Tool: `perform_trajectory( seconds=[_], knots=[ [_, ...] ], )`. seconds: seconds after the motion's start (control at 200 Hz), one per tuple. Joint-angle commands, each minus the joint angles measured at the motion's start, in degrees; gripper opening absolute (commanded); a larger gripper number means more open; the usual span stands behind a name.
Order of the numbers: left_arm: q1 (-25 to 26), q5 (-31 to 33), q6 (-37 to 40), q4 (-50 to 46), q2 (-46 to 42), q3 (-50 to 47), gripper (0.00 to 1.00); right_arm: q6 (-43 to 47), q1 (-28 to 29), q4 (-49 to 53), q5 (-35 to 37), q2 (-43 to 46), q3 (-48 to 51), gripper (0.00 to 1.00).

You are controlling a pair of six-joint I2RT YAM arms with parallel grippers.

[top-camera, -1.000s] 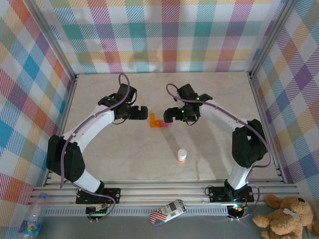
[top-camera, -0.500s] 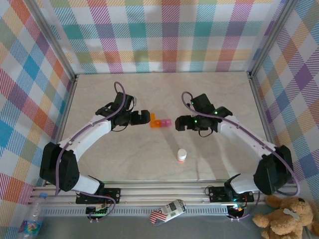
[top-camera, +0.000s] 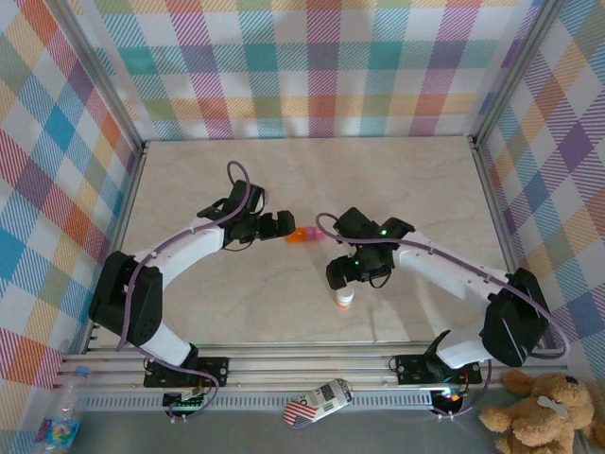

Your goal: Sort the pills into containers

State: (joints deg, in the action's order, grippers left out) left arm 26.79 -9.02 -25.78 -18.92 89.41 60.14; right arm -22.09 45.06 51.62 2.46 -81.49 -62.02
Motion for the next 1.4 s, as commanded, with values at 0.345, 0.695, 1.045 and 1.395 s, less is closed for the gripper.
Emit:
perform_trajectory(
  seconds=[0.345, 0.695, 1.045, 1.395],
  knots=[
    [0.63, 0.12, 0.91, -0.18, 1.84, 1.76, 1.00, -1.70, 4.65, -1.75, 0.27, -6.88, 1.09, 0.71],
    [0.60, -0.63, 1.52, -0.09, 2.25, 1.52, 1.00, -3.12, 5.04, -4.57, -0.09, -8.29, 3.47, 0.53],
    [0.54, -1.42, 0.73, 1.60, 1.92, 1.12, 1.00, -2.56, 4.94, -3.08, 2.38, -4.41, 3.04, 0.37],
    [-1.48, -6.81, 4.52, 1.35, 1.56, 5.20, 1.00, 2.00, -7.89, -4.26, -5.36, -1.21, -4.45, 0.36]
  ],
)
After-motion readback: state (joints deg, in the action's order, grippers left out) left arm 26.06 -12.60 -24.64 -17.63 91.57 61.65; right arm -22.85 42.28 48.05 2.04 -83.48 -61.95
